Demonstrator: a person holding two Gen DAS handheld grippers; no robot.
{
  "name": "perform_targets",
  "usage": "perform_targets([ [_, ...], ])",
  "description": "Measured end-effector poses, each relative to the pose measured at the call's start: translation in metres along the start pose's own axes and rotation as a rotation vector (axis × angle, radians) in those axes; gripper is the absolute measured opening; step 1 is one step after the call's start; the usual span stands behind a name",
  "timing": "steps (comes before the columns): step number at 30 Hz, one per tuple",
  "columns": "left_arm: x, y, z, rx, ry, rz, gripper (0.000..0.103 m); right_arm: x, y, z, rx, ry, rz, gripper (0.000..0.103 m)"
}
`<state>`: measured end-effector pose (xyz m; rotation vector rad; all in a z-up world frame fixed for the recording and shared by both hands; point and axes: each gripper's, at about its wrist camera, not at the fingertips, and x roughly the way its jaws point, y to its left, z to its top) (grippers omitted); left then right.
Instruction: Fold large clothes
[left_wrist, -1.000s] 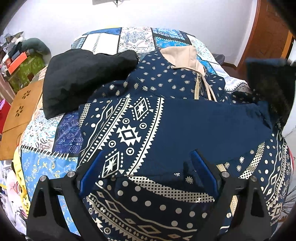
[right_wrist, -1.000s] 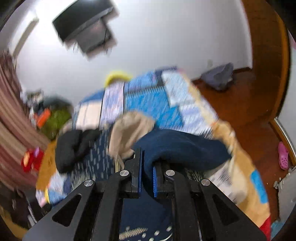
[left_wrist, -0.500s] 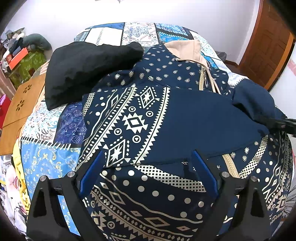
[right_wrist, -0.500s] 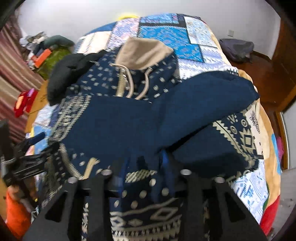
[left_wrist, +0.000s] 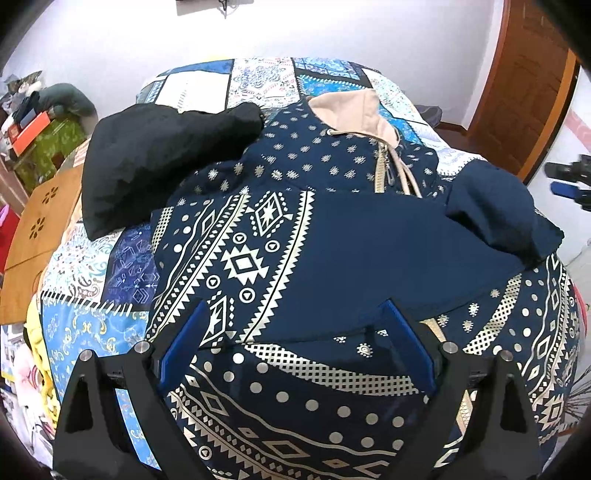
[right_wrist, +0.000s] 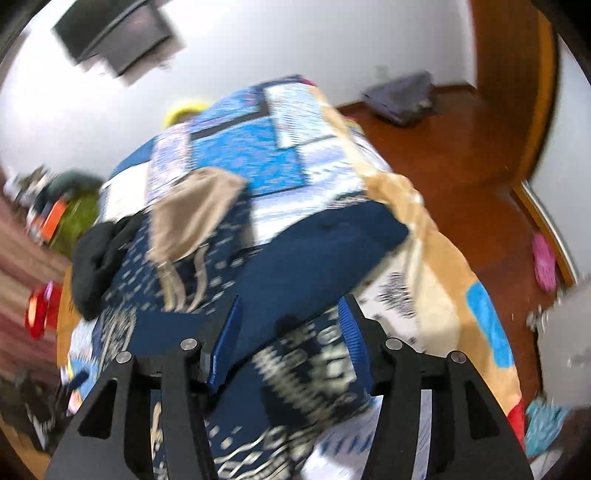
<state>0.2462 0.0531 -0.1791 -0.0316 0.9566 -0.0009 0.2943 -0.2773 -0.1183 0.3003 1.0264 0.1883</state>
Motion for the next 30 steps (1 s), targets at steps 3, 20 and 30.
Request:
perform_targets([
  [3, -0.001, -0.002, 0.001, 0.015, -0.006, 0.0, 0.095, 0.022, -0.02, 0.007, 0.082, 0.035, 0.014, 0.05],
  [20, -0.005, 0.009, -0.004, 0.017, -0.012, 0.038, 0.095, 0.031, -0.021, 0.029, 0.157, -0.045, 0.004, 0.007],
  [30, -0.031, 0.02, -0.008, -0.006, -0.071, 0.03, 0.095, -0.045, 0.096, 0.036, -0.13, -0.17, 0.136, 0.006],
])
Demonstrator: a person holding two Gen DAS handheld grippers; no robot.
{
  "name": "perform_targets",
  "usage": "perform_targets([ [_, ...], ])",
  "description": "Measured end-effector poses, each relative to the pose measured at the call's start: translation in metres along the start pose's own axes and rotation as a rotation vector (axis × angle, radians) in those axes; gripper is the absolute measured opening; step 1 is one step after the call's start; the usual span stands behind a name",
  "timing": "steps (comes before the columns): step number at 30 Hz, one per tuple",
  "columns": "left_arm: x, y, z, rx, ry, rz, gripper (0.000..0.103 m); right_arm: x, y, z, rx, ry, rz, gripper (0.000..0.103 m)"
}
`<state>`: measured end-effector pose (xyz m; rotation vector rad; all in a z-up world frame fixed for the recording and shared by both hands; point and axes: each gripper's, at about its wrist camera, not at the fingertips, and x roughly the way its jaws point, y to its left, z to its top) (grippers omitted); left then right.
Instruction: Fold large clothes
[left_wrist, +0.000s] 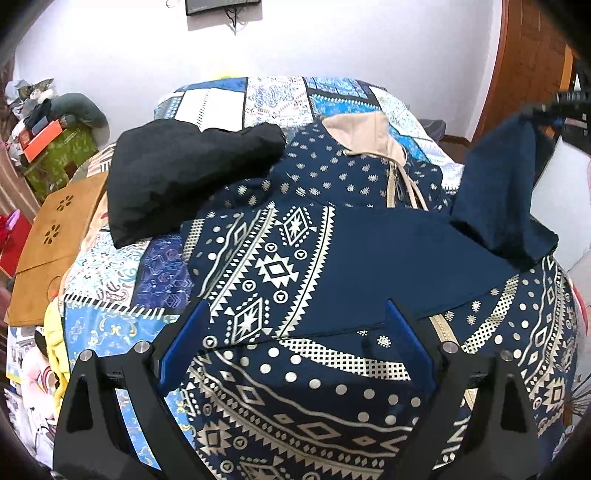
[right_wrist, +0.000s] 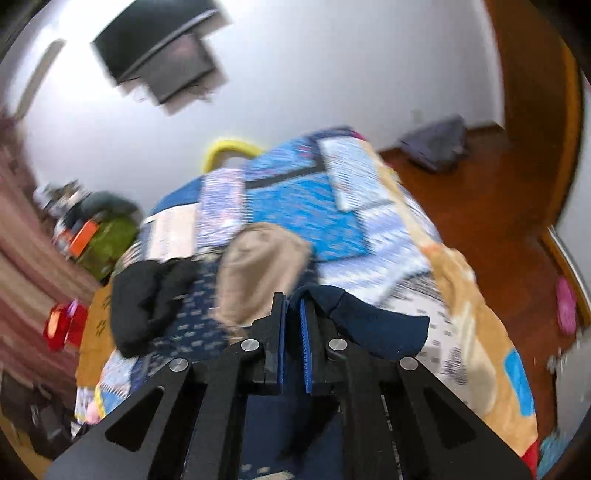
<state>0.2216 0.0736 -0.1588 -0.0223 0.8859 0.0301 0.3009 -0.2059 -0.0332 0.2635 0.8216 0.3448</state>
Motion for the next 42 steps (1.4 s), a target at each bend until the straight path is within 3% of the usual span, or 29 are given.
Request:
perform_targets([
  [6, -0.021, 0.014, -0.009, -0.005, -0.029, 0.0, 0.095, 0.013, 0.08, -0.023, -0.155, 0.056, 0.083, 0.006],
  [11, -0.039, 0.033, -0.022, -0.015, -0.042, 0.014, 0.095, 0.063, 0.127, -0.081, -0.286, 0.26, 0.107, 0.006],
  [18, -0.044, 0.061, -0.045, -0.075, 0.0, 0.034, 0.095, 0.107, 0.143, -0.168, -0.397, 0.496, 0.093, 0.006],
  [22, -0.041, 0.061, -0.055, -0.088, 0.026, 0.036, 0.095, 0.107, 0.145, -0.188, -0.406, 0.561, 0.092, 0.006],
  [26, -0.036, 0.05, -0.055, -0.073, 0.042, 0.036, 0.095, 0.1, 0.132, -0.187, -0.367, 0.64, 0.105, 0.007],
  [29, -0.033, 0.037, -0.049, -0.045, 0.047, 0.033, 0.095, 0.081, 0.12, -0.178, -0.352, 0.604, 0.119, 0.012],
  [33, -0.027, 0.01, -0.035, 0.021, 0.032, 0.028, 0.095, 0.048, 0.1, -0.163, -0.387, 0.489, 0.086, 0.038],
  [35, -0.022, -0.007, -0.027, 0.061, 0.016, 0.044, 0.095, 0.029, 0.085, -0.151, -0.408, 0.396, 0.024, 0.04],
  [42, -0.005, -0.059, 0.0, 0.171, -0.02, 0.025, 0.095, -0.002, 0.023, -0.111, -0.312, 0.241, -0.107, 0.043],
])
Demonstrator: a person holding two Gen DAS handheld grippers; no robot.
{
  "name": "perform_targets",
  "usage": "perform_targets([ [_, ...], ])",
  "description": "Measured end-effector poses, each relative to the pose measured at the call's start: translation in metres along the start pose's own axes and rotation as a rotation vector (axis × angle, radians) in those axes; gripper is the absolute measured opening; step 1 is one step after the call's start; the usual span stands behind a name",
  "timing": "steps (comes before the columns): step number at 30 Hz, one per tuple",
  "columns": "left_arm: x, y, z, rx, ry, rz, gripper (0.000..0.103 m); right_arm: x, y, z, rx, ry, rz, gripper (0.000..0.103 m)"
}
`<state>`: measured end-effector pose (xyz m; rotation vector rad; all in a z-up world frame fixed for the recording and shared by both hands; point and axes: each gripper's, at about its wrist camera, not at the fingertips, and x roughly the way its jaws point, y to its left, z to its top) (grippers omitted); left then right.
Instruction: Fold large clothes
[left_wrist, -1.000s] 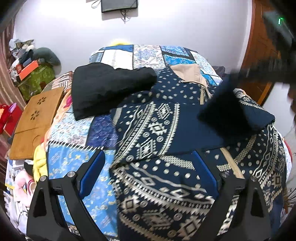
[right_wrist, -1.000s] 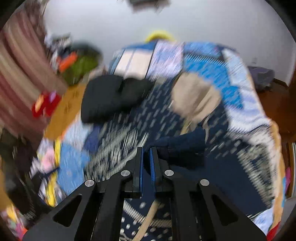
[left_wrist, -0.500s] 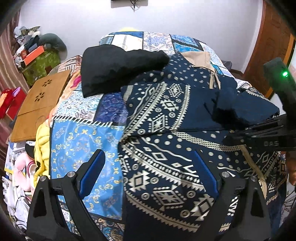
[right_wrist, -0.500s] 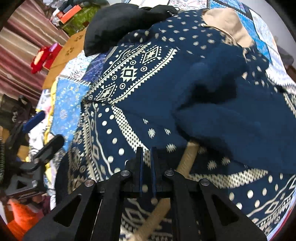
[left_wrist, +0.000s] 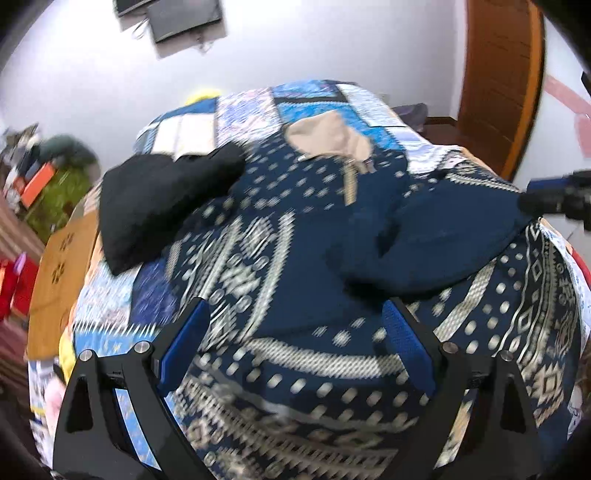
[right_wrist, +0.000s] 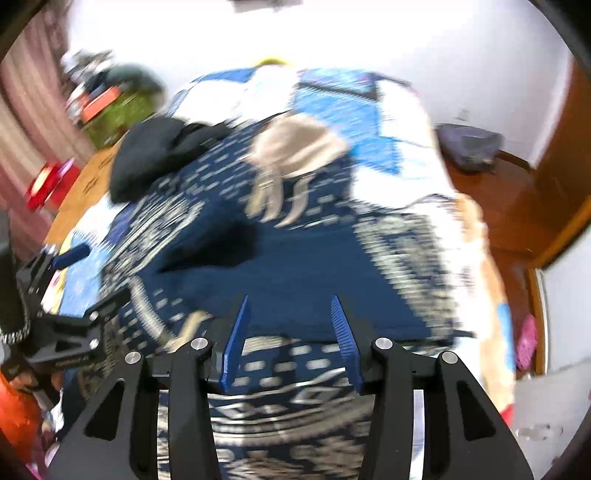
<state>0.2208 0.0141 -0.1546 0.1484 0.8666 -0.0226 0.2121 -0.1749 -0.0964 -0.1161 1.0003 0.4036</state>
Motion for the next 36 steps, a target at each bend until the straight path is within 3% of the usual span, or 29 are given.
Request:
perform_targets([
  [3, 0.015, -0.014, 0.017, 0.012, -0.002, -0.014, 0.095, -0.004, -0.031, 0.005, 0.077, -0.028, -0.052, 0.044],
  [6, 0.035, -0.021, 0.032, -0.005, 0.015, -0.024, 0.093, -0.002, -0.057, 0.003, 0.175, -0.036, -0.048, 0.044],
  [9, 0.06, -0.025, 0.043, -0.025, 0.084, -0.064, 0.078, 0.002, -0.078, -0.004, 0.265, -0.041, -0.016, 0.044],
  [11, 0.073, -0.028, 0.047, -0.034, 0.125, -0.11, 0.073, 0.007, -0.087, -0.007, 0.298, -0.038, -0.016, 0.044],
  [12, 0.08, -0.029, 0.048, -0.044, 0.145, -0.14, 0.066, 0.009, -0.091, -0.008, 0.308, -0.035, -0.021, 0.044],
  [15, 0.1, -0.028, 0.055, -0.08, 0.211, -0.213, 0.021, 0.007, -0.104, -0.01, 0.332, -0.033, -0.031, 0.044],
  [16, 0.103, -0.026, 0.059, -0.09, 0.218, -0.23, 0.017, 0.007, -0.107, -0.009, 0.338, -0.033, -0.034, 0.044],
  [18, 0.099, -0.022, 0.067, -0.092, 0.184, -0.227, 0.013, 0.008, -0.114, -0.008, 0.351, -0.037, -0.042, 0.044],
  [23, 0.06, -0.002, 0.092, -0.053, 0.006, -0.163, 0.013, 0.015, -0.108, -0.004, 0.334, -0.022, -0.009, 0.044],
  [27, 0.032, 0.018, 0.106, -0.027, -0.112, -0.068, 0.013, 0.023, -0.092, 0.002, 0.289, -0.014, 0.003, 0.044],
  [31, 0.026, 0.037, 0.105, -0.021, -0.148, -0.006, 0.013, 0.042, -0.077, 0.005, 0.245, 0.035, -0.004, 0.044],
  [36, 0.042, 0.059, 0.081, -0.048, -0.096, 0.031, 0.013, 0.056, -0.065, 0.0, 0.213, 0.068, -0.028, 0.05],
])
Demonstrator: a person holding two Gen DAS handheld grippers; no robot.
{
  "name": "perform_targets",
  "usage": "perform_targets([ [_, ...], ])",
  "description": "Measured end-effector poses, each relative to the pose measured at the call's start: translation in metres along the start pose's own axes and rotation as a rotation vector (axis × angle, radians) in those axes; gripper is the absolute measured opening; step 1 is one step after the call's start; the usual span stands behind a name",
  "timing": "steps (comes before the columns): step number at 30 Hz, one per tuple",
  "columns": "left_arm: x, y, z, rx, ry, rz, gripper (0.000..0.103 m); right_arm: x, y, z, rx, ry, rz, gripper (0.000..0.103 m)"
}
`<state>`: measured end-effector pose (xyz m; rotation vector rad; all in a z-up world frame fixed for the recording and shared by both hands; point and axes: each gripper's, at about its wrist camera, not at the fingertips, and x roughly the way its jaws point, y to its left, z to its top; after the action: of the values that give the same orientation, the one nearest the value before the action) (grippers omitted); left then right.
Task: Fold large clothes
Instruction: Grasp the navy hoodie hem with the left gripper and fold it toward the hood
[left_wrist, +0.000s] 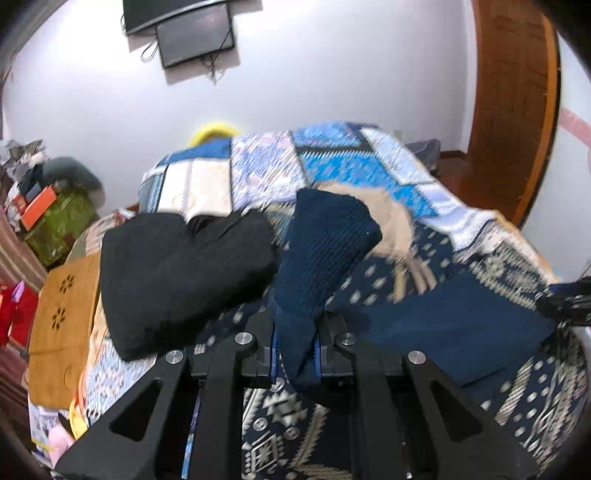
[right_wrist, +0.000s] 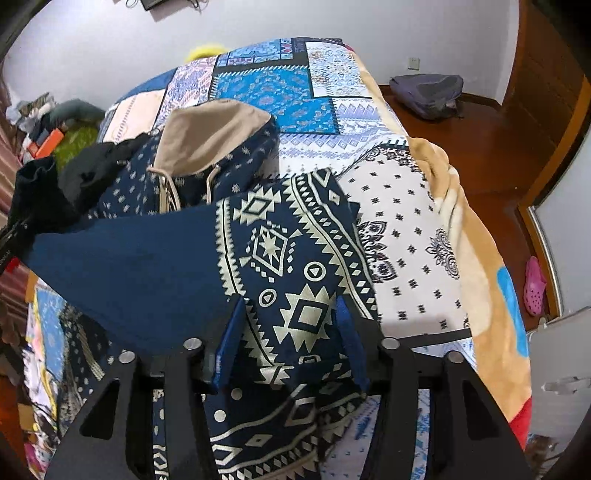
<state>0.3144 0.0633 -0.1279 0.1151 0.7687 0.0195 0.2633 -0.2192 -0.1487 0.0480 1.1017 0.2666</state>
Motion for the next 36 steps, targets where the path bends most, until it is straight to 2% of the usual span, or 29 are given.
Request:
perform_targets([
  [6, 0.021, 0.022, -0.032, -0.029, 0.069, 0.012, 0.013, -0.003, 0.013, -0.004, -0.046, -0.007, -0.025, 0.052],
  [10, 0.028, 0.035, -0.048, -0.071, 0.105, 0.024, 0.021, -0.001, 0.02, -0.006, -0.061, -0.01, -0.045, 0.052],
  [13, 0.036, 0.05, -0.062, -0.122, 0.154, 0.025, 0.038, 0.004, 0.023, -0.008, -0.08, -0.009, -0.07, 0.052],
  [15, 0.04, 0.061, -0.074, -0.153, 0.18, 0.025, 0.042, 0.006, 0.025, -0.009, -0.093, -0.009, -0.086, 0.053],
  [18, 0.043, 0.073, -0.092, -0.179, 0.218, 0.015, 0.056, 0.007, 0.028, -0.012, -0.111, -0.012, -0.1, 0.054],
  [25, 0.032, 0.086, -0.121, -0.2, 0.215, 0.03, 0.081, 0.007, 0.033, -0.014, -0.138, -0.013, -0.119, 0.056],
  [28, 0.027, 0.092, -0.124, -0.212, 0.235, 0.009, 0.081, 0.006, 0.034, -0.014, -0.146, -0.012, -0.12, 0.056],
  [32, 0.018, 0.094, -0.116, -0.186, 0.245, 0.017, 0.081, 0.001, 0.034, -0.011, -0.148, -0.005, -0.103, 0.056],
  [36, 0.002, 0.097, -0.095, -0.185, 0.211, 0.029, 0.081, -0.007, 0.031, -0.004, -0.137, -0.012, -0.07, 0.056],
])
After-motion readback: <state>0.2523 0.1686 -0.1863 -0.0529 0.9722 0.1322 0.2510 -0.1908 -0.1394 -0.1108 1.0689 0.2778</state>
